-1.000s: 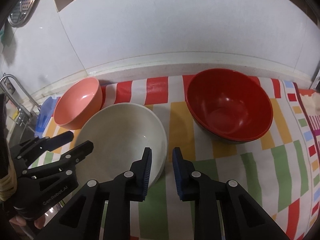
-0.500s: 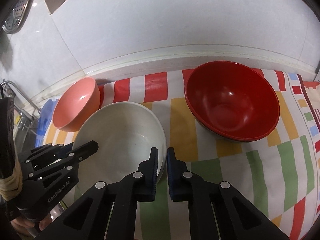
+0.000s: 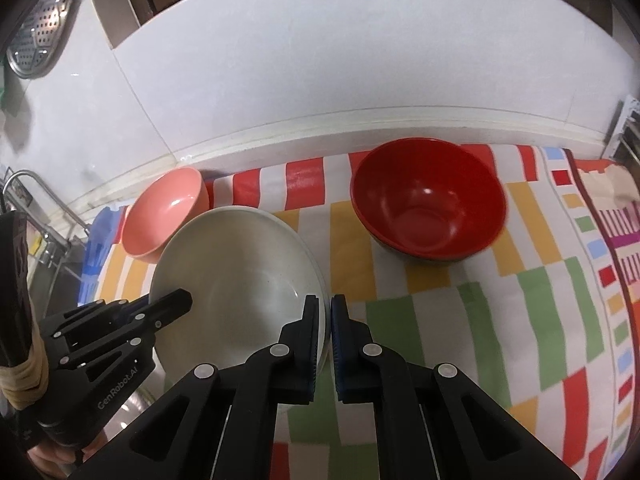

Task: Organize plates and bowls
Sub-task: 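Lift the white bowl with both grippers and carry it toward the plate stack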

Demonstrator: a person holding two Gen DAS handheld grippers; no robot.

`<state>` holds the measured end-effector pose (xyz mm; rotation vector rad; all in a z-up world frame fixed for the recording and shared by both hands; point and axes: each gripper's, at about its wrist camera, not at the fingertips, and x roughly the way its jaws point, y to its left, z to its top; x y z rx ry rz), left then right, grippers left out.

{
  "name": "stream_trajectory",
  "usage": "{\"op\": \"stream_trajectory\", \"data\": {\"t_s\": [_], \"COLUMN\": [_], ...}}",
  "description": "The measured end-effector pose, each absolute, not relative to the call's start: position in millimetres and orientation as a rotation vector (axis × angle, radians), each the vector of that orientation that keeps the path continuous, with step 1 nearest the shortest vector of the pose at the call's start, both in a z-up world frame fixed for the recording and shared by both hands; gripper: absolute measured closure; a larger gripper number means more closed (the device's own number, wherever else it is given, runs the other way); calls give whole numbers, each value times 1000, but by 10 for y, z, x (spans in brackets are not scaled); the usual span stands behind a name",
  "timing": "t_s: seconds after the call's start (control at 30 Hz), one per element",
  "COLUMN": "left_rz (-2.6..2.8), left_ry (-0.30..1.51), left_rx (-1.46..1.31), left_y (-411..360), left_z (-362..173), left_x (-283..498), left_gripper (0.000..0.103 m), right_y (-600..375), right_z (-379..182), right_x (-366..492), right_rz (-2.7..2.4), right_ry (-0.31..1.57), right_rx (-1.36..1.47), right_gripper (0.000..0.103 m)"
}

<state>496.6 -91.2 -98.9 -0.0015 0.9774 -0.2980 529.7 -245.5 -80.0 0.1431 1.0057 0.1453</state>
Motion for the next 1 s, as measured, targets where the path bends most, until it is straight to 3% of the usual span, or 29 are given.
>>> {"op": "stream_trajectory", "data": {"t_s": [1.0], "left_rz": [-402], "left_ry": [1011], "left_rx": [26], "left_y": [-1282], "left_z": [-923], "left_x": [3806], "left_gripper": [93], "right_y": [-2803], "right_z": [-655], "right_x": [3995], "right_rz": [54], "right_ry": [1051], "right_rx": [167], "right_gripper": [95]}}
